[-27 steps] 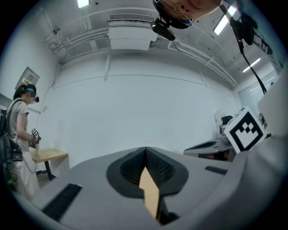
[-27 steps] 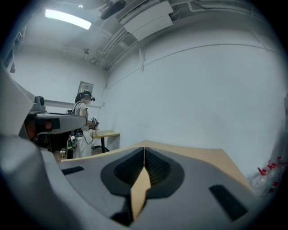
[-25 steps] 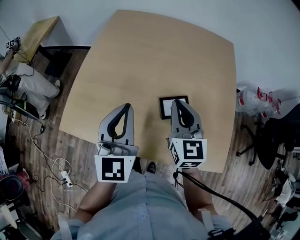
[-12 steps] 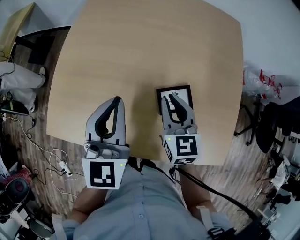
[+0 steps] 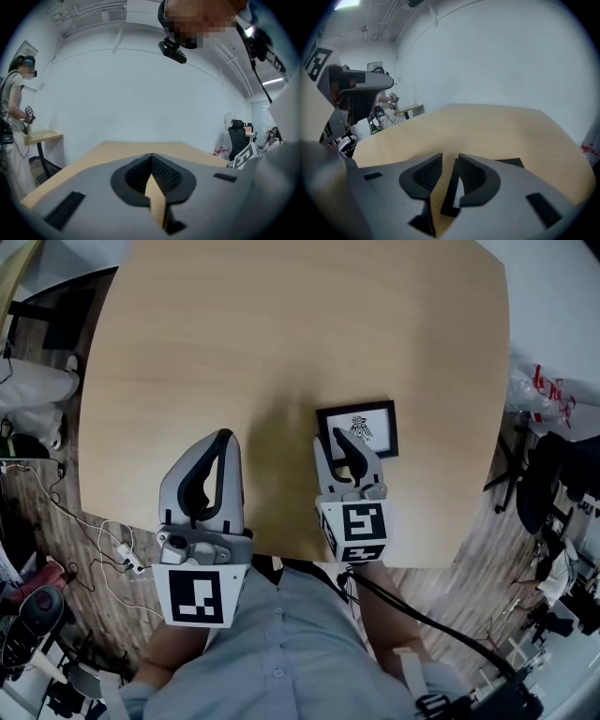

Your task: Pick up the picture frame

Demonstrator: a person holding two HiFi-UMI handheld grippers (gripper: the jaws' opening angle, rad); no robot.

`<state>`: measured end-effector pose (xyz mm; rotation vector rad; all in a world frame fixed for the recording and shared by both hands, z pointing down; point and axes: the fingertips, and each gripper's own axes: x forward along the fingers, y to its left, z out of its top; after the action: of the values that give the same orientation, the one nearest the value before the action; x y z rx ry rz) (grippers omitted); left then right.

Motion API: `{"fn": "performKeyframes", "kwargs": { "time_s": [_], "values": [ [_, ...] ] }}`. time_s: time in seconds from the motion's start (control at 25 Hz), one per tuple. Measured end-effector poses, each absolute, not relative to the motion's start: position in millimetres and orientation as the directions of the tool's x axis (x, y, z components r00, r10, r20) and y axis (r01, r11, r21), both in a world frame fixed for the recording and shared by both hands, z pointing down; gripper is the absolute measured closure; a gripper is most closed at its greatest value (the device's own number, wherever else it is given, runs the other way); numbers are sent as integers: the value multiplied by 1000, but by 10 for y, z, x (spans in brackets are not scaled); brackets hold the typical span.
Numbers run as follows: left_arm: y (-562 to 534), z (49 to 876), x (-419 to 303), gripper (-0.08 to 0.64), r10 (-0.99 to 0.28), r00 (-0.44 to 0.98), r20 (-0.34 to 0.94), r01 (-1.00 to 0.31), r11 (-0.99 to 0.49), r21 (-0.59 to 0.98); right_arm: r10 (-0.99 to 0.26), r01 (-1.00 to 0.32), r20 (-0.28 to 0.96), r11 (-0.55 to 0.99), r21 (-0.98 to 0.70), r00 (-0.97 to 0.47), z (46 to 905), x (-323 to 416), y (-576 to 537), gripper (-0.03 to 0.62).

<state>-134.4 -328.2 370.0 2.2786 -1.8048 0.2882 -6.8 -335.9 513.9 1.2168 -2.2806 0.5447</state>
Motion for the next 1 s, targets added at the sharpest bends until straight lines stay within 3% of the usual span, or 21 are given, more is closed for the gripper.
{"fn": "performKeyframes", "kwargs": {
  "time_s": [1.0],
  "values": [
    [-3324,3819,-1429,558,-918,230,322,-973,-212,91,-554,-889,770,456,-38,-317,5525,57,-3235,497]
  ]
}}
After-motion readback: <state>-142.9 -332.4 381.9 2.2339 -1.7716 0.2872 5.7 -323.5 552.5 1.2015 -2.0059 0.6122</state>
